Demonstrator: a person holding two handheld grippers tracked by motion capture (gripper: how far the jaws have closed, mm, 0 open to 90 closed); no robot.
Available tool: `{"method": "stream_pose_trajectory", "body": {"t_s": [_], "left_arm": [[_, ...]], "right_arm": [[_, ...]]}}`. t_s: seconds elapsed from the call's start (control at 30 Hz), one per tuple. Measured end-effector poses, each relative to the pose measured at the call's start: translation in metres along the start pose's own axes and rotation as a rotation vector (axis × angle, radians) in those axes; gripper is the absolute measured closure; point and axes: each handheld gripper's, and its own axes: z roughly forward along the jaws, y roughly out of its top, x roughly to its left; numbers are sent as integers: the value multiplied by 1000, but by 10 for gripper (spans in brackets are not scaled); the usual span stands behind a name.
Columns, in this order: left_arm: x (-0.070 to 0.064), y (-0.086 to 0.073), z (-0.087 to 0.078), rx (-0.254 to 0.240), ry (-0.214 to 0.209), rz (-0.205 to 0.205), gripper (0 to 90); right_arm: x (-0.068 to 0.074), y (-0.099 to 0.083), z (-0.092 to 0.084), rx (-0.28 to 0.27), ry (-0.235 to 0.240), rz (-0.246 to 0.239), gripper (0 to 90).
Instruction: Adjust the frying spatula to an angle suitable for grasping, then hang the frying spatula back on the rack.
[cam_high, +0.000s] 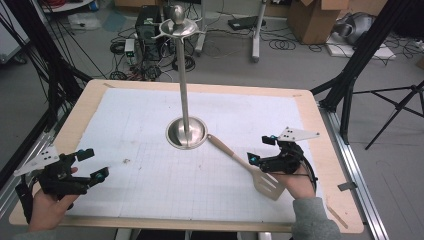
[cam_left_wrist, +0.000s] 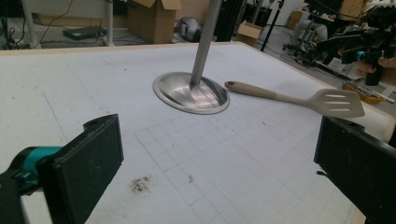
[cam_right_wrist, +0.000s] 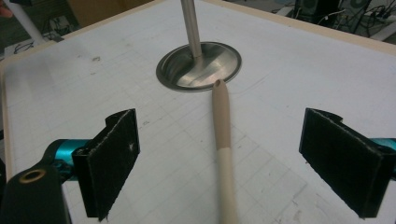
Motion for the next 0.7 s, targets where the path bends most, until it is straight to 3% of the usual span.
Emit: {"method": "stream_pose_trajectory", "body": {"t_s": [0.23,0.53,0.7], "left_arm": [[-1,1,1,-5,0,1,18],[0,1,10,10,-20,3,18],[0,2,11,5,-23,1,18]], "right_arm": [[-3,-10,-1,52,-20,-16,112],[-7,-12,-4,58,-32,0,113],[-6,-14,-2,72,-45,-15,112]]}}
